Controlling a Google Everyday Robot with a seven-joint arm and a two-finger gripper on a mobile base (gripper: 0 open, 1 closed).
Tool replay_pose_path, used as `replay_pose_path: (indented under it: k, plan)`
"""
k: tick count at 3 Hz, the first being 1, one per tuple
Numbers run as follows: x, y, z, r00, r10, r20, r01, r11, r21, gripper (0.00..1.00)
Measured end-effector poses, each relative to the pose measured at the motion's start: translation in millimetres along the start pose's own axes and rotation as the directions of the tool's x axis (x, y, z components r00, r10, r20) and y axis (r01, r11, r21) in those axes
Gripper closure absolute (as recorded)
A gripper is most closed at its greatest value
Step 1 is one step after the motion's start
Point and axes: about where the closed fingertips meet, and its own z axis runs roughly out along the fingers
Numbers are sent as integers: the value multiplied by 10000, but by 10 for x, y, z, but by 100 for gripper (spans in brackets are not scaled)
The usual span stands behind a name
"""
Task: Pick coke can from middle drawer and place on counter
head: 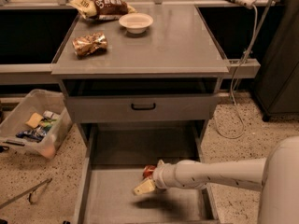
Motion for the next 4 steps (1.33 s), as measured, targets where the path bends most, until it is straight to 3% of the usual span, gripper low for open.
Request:
replay_pose_path:
  k: [1, 3, 4]
  plan:
    - [39, -78, 70, 10000, 56, 55, -57, 10000, 50, 0]
    - [39, -77, 71, 10000, 56, 55, -56, 10000, 49, 42]
    - [39, -77, 71, 10000, 56, 55, -56, 10000, 49, 39]
